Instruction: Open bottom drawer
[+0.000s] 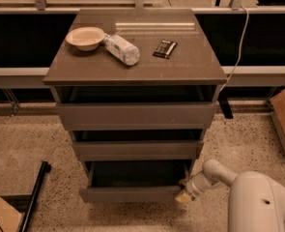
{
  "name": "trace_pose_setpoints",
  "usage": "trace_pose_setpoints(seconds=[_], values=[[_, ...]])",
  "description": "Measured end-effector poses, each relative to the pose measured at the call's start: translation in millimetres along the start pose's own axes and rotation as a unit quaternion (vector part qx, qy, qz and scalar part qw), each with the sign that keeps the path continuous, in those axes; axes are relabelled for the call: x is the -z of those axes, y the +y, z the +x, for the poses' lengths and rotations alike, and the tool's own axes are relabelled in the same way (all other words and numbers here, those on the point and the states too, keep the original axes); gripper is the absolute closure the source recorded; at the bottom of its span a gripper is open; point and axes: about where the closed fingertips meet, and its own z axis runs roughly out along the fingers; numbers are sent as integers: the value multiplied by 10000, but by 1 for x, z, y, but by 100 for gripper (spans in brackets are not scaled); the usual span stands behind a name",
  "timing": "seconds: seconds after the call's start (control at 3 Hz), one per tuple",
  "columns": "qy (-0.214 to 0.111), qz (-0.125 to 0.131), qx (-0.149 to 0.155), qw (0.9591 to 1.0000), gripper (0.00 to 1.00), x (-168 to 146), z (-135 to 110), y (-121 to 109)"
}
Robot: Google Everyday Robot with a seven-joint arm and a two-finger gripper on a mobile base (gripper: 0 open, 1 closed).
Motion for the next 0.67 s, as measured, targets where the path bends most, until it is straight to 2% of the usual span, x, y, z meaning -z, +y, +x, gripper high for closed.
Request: trace_pose_setpoints(seconds=[0.33,0.67], values=[[0,-16,0,10000,44,-2,0,0],[0,-34,-1,10000,20,-4,0,2]])
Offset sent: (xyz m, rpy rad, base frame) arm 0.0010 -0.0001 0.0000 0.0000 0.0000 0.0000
